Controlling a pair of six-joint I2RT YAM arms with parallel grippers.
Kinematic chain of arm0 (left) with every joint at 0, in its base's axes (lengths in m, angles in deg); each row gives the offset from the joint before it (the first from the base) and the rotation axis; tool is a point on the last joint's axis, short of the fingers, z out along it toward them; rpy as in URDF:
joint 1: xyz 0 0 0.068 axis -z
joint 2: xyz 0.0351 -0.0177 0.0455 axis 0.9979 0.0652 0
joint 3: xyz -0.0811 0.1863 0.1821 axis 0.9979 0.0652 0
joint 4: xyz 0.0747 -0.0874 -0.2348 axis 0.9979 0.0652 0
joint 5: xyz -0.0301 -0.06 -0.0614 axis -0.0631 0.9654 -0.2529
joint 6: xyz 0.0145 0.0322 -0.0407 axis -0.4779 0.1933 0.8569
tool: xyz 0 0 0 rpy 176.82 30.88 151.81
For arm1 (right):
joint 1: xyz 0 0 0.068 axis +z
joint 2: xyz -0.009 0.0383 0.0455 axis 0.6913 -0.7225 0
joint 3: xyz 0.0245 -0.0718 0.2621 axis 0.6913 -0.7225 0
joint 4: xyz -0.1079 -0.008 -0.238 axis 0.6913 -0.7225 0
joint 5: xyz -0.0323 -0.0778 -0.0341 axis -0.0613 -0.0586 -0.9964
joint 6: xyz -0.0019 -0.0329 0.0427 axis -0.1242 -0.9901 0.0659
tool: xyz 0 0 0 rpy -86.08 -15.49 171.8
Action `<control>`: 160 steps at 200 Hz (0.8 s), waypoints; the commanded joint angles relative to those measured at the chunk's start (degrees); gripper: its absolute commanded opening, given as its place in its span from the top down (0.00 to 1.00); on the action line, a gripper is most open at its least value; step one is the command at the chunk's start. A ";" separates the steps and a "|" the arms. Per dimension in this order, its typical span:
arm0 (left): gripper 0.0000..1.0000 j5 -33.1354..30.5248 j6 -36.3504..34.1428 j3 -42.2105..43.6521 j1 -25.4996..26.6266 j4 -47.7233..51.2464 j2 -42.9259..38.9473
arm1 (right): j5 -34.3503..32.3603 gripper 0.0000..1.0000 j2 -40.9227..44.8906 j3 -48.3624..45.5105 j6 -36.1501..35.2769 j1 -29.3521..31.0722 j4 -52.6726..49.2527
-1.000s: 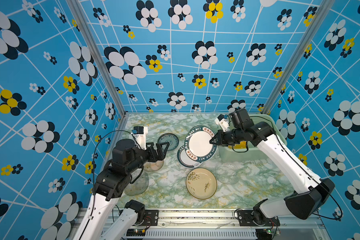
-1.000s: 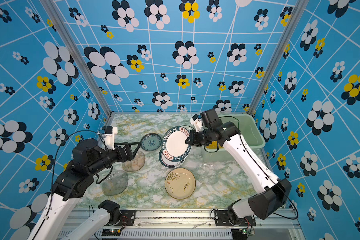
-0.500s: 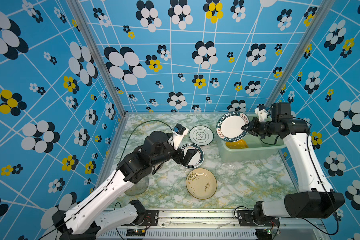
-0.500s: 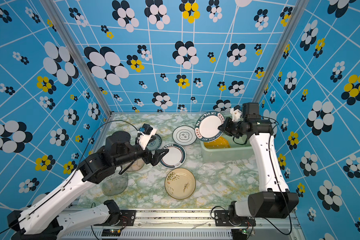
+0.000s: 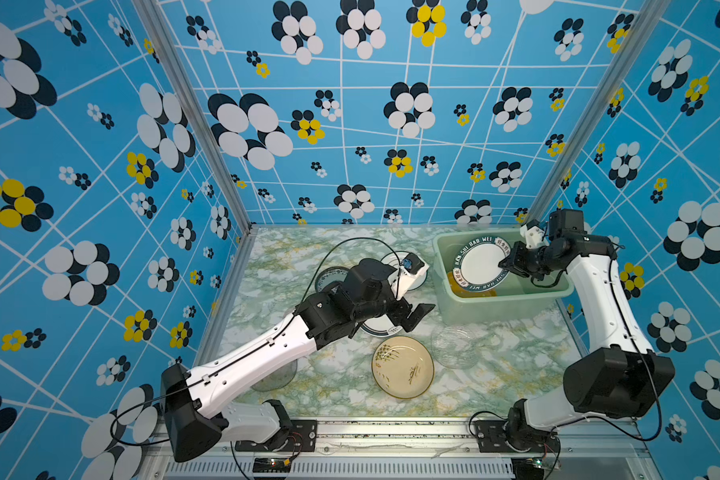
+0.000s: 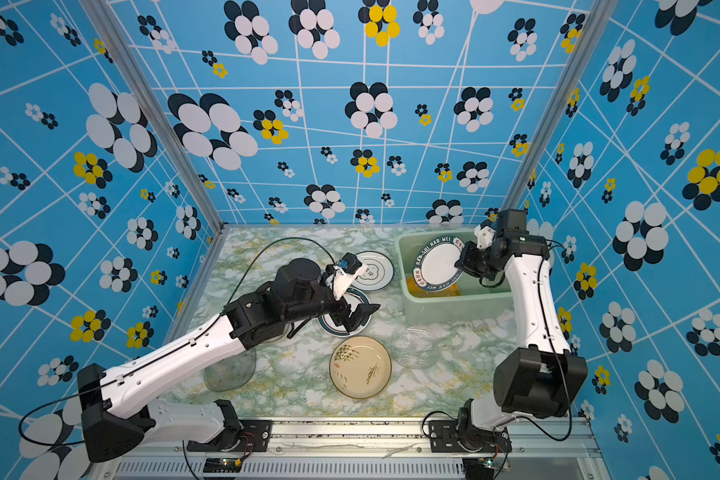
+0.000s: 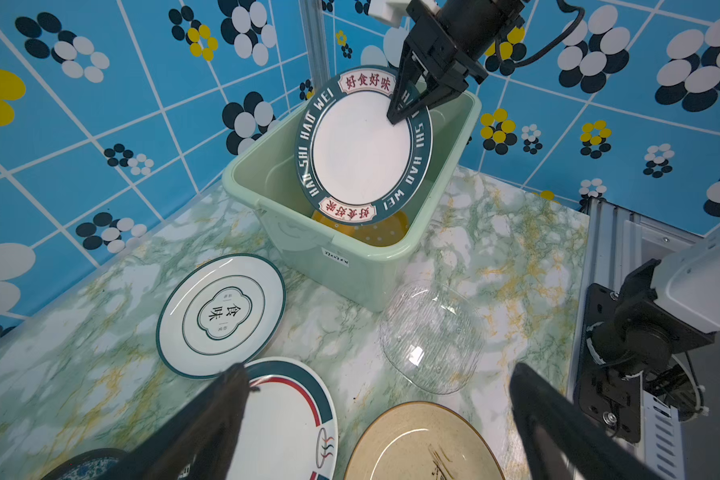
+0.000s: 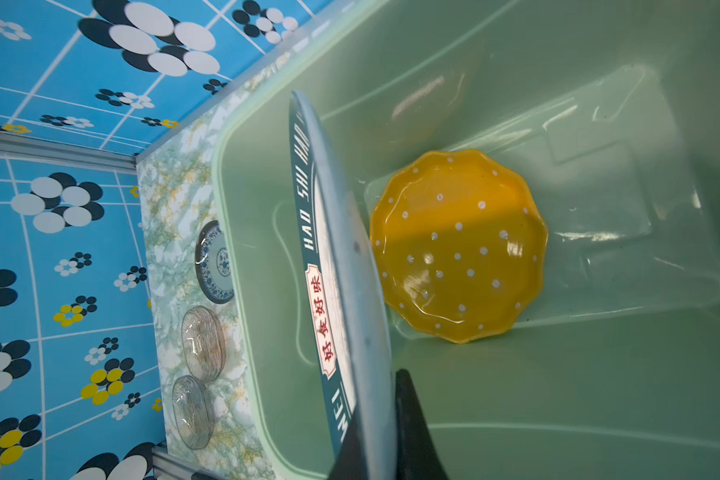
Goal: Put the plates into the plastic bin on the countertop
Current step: 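Carry the plate into the green bin with the right gripper while the left reaches over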
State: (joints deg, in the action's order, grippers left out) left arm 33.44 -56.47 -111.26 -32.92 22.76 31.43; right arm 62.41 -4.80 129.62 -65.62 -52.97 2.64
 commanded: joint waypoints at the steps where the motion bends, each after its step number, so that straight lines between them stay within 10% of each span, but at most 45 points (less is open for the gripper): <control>1: 0.01 0.72 -0.83 -1.60 0.34 -2.15 2.17 | -1.25 1.00 -1.26 -1.46 -3.00 -0.09 1.15; 160: 0.01 -2.69 0.43 -2.61 0.45 -1.88 5.77 | 7.58 1.00 -16.45 -1.04 -6.90 0.01 2.79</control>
State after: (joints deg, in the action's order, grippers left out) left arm 31.81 -56.43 -111.98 -32.88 21.73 36.11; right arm 67.00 -19.47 126.87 -71.85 -52.97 5.11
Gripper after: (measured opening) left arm 0.992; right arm 0.080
